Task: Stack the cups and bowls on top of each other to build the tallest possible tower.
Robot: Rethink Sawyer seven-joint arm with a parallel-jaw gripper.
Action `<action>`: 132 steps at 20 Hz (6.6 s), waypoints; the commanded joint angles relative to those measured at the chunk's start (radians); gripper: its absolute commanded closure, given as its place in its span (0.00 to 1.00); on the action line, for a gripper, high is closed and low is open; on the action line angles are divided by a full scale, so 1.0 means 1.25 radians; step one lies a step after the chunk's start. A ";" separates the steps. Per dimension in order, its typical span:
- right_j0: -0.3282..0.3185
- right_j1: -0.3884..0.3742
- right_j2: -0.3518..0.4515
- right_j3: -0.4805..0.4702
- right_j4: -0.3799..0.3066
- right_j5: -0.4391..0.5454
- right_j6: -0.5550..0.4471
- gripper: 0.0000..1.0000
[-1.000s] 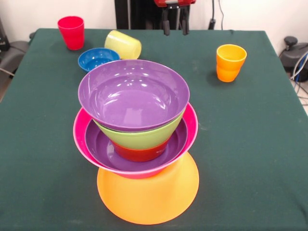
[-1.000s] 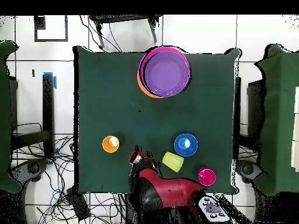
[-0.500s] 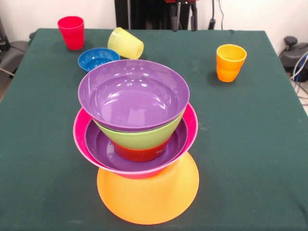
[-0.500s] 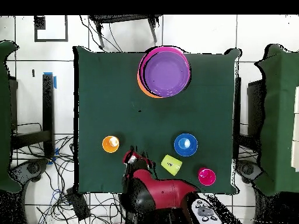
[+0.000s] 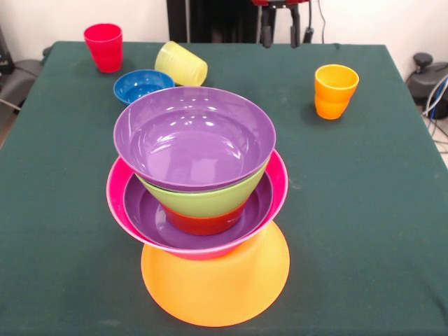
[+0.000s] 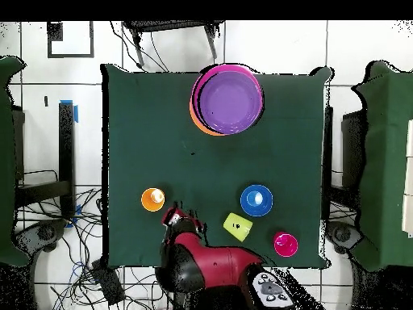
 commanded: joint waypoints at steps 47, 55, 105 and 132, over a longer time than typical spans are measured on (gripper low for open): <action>0.146 0.163 0.057 -0.142 0.241 -0.098 0.154 0.00; 0.140 0.221 0.068 -0.140 0.209 -0.106 0.146 0.00; 0.064 0.160 0.116 0.012 0.122 -0.080 0.122 0.00; 0.057 0.178 0.066 -0.046 0.137 -0.108 0.099 0.00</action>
